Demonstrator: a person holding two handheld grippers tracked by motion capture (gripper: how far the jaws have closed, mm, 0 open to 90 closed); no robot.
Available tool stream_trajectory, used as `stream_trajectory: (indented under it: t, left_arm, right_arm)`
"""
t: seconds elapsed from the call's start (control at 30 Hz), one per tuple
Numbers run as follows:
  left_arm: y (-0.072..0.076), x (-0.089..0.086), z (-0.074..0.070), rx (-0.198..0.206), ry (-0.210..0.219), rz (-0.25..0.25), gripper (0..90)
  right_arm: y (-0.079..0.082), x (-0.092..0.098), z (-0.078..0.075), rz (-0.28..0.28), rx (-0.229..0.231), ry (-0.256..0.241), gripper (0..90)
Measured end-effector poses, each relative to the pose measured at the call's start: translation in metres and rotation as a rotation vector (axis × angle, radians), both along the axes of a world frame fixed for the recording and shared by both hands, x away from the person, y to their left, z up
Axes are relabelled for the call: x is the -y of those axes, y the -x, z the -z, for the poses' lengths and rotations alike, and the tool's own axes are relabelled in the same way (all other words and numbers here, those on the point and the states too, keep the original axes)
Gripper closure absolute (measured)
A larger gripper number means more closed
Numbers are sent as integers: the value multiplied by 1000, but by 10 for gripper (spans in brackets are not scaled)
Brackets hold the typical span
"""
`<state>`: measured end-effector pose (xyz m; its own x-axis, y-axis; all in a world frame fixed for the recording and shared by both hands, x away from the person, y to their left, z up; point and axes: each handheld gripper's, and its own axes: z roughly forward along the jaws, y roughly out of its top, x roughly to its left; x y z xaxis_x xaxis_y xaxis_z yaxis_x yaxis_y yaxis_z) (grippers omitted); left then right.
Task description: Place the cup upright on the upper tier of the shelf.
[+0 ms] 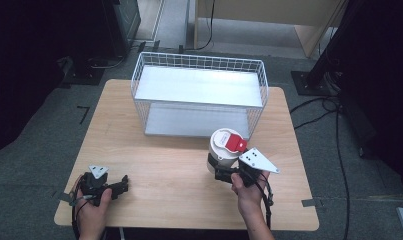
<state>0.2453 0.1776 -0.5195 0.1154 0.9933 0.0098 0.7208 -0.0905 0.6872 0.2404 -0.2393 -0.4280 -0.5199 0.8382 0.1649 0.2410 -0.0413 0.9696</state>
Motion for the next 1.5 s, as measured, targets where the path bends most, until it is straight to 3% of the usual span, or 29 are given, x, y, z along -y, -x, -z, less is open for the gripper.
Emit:
stream_trajectory:
  t: [0.87, 1.5]
  left_arm:
    - [0, 0, 0, -3, -3, 9, 0]
    - [1, 0, 0, -2, -4, 9, 0]
  right_arm:
    - [-29, -22, -47, -25, 84, -5, 85]
    - [-53, -29, -76, -3, 140, -13, 85]
